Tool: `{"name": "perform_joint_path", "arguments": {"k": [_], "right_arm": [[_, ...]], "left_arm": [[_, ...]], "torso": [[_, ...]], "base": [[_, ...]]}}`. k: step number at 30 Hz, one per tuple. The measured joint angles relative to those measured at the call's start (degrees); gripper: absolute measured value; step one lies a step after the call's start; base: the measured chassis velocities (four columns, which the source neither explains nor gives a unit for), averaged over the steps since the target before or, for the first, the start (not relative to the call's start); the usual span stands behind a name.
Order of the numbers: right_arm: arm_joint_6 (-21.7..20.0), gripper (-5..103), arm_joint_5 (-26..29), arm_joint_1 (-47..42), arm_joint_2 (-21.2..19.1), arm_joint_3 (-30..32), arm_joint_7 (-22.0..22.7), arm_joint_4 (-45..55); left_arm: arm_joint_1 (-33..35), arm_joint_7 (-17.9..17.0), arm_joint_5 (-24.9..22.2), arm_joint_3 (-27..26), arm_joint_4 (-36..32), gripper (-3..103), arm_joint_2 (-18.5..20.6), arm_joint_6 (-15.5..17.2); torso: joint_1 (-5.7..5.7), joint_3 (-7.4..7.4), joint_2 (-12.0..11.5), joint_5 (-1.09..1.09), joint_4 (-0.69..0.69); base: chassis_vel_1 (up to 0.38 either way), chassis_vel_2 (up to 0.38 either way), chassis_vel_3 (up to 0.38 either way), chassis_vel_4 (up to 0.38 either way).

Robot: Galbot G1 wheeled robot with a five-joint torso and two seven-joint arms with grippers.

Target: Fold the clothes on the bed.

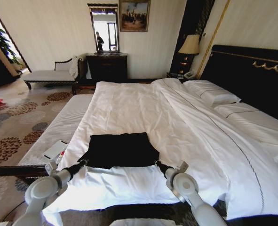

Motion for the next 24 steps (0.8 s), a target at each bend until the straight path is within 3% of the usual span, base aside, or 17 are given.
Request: {"name": "perform_joint_path", "arguments": {"k": [5, 6, 8, 10, 12, 13, 14, 15, 17, 20, 21, 23, 24], "right_arm": [[0.0, -3, 0.0, 0.5, -0.2, 0.3, 0.6, -0.4], [0.0, 2, -0.3, 0.6, -0.2, 0.4, 0.8, -0.5], [0.0, 2, -0.7, 0.6, -0.4, 0.5, 1.0, -0.6], [0.0, 13, -1.4, 0.6, -0.4, 0.4, 0.8, -0.4], [-0.1, 24, -2.9, 0.5, -0.8, 0.4, -0.3, 0.9], [-0.1, 24, -2.9, 0.5, -0.8, 0.4, -0.3, 0.9], [-0.1, 24, -3.3, 0.5, -1.0, 0.6, -0.7, 2.1], [-0.1, 34, -3.4, 0.7, -1.5, 1.3, -1.0, 3.7], [-0.1, 34, -3.2, 1.1, -2.0, 2.0, -1.0, 4.5], [-0.1, 51, -0.9, 3.4, -3.9, 4.2, -0.7, 5.5], [-0.1, 51, -0.9, 3.4, -3.9, 4.2, -0.7, 5.5], [-0.1, 62, 1.1, 5.4, -5.2, 5.5, -0.2, 4.8], [-0.1, 62, 1.6, 6.0, -5.6, 5.8, -0.1, 4.4]], "left_arm": [[0.5, -0.6, 2.2, 0.7, 1.0, 1, -1.0, 0.0], [0.8, -0.6, 3.0, 0.7, 0.8, 1, -1.2, 0.0], [1.2, -0.7, 3.7, 0.7, 0.6, 1, -1.4, -0.1], [2.0, -0.5, 4.4, 0.6, -0.4, -2, -1.6, -0.1], [3.0, 0.4, 5.3, -0.4, -2.9, 2, -1.9, -0.1], [3.0, 0.4, 5.3, -0.4, -2.9, 2, -1.9, -0.1], [3.5, 0.7, 5.3, -1.0, -4.7, 7, -1.9, -0.1], [4.1, 1.0, 5.0, -2.0, -8.0, 18, -2.0, -0.1], [4.2, 1.0, 4.2, -2.9, -10.2, 18, -2.0, -0.1], [3.2, 0.7, -0.6, -5.9, -15.5, 34, -1.9, -0.1], [3.2, 0.7, -0.6, -5.9, -15.5, 34, -1.9, -0.1], [1.5, 0.3, -3.0, -7.6, -16.4, 44, -1.4, -0.1], [0.9, 0.2, -3.6, -7.9, -16.3, 50, -1.2, -0.1]], "torso": [[0.00, 0.00, 0.0, 0.00, 0.00], [0.00, 0.00, 0.0, 0.00, -0.01], [0.00, 0.00, 0.0, -0.03, -0.03], [0.00, 0.00, 0.0, 0.00, -0.02], [0.00, 0.00, 0.0, 0.00, 0.01], [0.00, 0.00, 0.0, 0.00, 0.01], [0.00, 0.00, 0.0, 0.02, 0.02], [0.00, 0.00, 0.0, 0.00, 0.02], [0.00, 0.00, 0.0, 0.00, 0.01], [0.00, 0.00, 0.0, 0.02, 0.01], [0.00, 0.00, 0.0, 0.02, 0.01], [0.00, 0.00, 0.0, 0.02, 0.00], [0.00, 0.01, 0.0, 0.01, 0.00]], "base": [[0.000, 0.000, 0.000, 0.000], [0.000, 0.000, 0.000, 0.000], [0.000, 0.000, 0.000, 0.000], [0.000, 0.000, 0.000, 0.000], [0.000, 0.000, 0.000, 0.000], [0.000, 0.000, 0.000, 0.000], [0.000, 0.000, 0.000, 0.000], [0.000, 0.000, 0.000, 0.000], [0.000, 0.000, 0.000, 0.000], [0.000, 0.000, 0.000, 0.000], [0.000, 0.000, 0.000, 0.000], [0.000, 0.000, 0.000, 0.000], [0.000, 0.000, 0.000, 0.000]]}}
